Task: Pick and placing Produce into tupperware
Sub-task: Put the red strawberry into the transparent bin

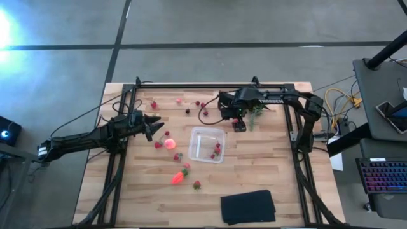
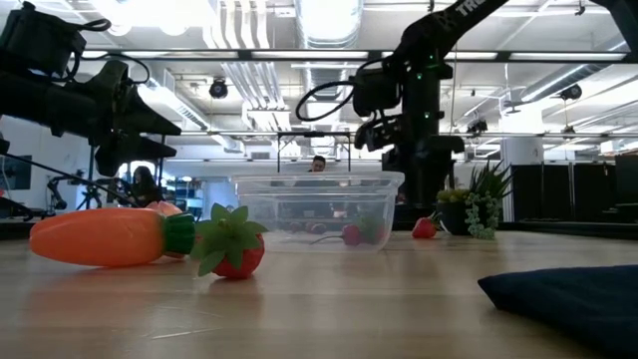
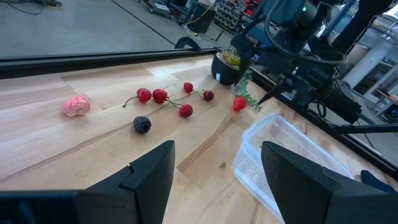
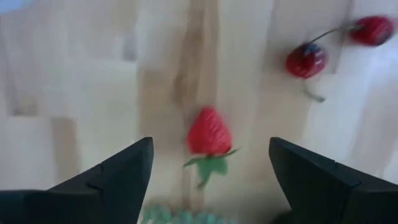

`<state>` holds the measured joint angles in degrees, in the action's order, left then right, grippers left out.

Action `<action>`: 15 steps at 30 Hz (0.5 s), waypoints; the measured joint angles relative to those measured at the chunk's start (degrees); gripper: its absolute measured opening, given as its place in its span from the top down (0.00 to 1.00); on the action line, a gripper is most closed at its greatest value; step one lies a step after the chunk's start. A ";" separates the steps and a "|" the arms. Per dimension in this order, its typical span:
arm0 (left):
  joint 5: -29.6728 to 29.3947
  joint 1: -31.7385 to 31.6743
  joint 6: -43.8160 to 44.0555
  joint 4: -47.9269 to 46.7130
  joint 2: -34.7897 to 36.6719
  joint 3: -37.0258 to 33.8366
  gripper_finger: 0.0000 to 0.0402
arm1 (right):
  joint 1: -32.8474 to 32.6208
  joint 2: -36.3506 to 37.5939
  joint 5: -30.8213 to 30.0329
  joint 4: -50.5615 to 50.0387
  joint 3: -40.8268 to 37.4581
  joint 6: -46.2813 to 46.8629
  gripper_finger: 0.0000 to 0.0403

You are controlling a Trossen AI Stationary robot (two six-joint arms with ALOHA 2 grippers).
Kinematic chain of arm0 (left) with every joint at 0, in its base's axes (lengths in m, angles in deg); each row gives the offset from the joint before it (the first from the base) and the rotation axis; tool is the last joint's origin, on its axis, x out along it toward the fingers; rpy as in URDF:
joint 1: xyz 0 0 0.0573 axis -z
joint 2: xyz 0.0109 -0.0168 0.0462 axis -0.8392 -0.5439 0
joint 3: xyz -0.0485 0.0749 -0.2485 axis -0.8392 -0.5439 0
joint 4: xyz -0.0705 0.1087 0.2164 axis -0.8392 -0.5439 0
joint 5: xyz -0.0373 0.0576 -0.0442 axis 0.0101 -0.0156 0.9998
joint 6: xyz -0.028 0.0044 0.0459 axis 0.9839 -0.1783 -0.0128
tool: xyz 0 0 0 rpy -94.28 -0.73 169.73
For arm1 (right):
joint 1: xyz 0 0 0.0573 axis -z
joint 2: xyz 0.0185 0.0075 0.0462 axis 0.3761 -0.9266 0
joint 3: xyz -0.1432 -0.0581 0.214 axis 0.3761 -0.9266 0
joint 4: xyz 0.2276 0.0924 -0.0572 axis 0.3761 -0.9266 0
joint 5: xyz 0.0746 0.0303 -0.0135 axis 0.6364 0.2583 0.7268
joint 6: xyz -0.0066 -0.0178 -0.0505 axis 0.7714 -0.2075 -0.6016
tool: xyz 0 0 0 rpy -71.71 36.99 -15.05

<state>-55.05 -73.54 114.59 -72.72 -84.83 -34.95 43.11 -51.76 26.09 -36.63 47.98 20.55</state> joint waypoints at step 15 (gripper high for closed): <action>0.00 0.01 0.00 0.00 0.02 0.00 0.44 | -0.02 -0.07 -0.35 6.23 -6.60 5.97 0.30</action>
<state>-55.05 -73.53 114.59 -72.72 -84.81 -34.95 43.09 -51.83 25.75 -30.40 41.37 26.51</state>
